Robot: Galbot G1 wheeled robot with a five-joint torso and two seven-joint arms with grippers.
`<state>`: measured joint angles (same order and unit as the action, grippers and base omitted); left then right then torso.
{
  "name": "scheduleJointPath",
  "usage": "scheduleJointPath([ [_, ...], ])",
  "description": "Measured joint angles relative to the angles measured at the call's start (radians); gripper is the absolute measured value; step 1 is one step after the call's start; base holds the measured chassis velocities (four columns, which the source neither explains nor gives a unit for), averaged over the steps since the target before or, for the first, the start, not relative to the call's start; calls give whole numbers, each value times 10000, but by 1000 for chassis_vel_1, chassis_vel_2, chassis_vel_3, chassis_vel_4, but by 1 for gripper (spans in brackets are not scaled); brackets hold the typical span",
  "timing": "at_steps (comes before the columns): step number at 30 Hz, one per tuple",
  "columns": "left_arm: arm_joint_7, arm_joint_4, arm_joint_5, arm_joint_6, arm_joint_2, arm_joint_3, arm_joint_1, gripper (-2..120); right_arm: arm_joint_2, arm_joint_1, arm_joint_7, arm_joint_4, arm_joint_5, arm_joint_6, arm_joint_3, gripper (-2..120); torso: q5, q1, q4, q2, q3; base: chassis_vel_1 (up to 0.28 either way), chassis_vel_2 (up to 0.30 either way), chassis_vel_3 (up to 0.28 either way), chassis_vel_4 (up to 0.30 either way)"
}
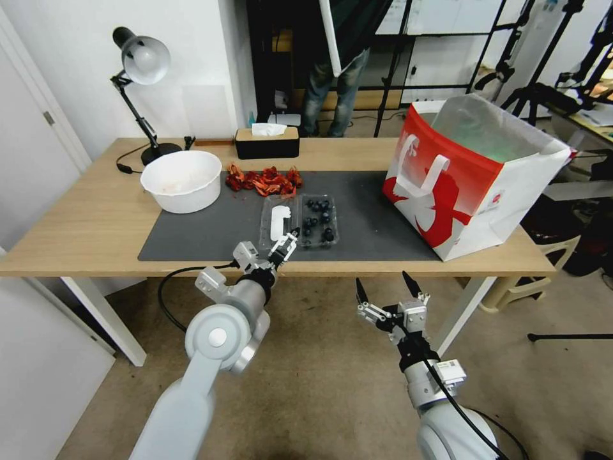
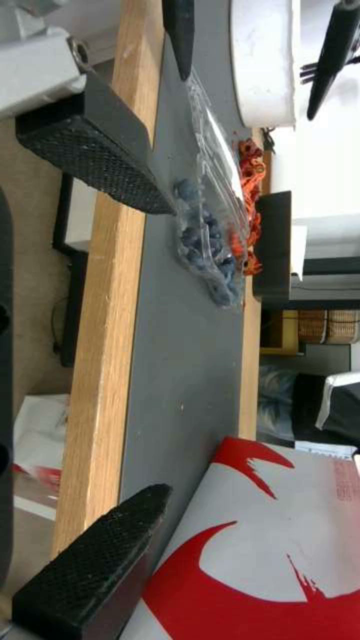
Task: Close the takeout container lid, then place the container into the takeout bag.
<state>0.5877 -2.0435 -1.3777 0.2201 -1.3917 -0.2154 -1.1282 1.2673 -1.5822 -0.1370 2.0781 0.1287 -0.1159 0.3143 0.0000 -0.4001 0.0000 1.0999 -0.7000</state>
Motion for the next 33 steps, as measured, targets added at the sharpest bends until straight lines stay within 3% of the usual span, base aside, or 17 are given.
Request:
scheduleJointPath([
  [33,-273,1522,380,-469,-512,292,1028,100,16,-46,16,-46,-269,-169,110,100,-1,1,0,0,0,0,0,0,0],
])
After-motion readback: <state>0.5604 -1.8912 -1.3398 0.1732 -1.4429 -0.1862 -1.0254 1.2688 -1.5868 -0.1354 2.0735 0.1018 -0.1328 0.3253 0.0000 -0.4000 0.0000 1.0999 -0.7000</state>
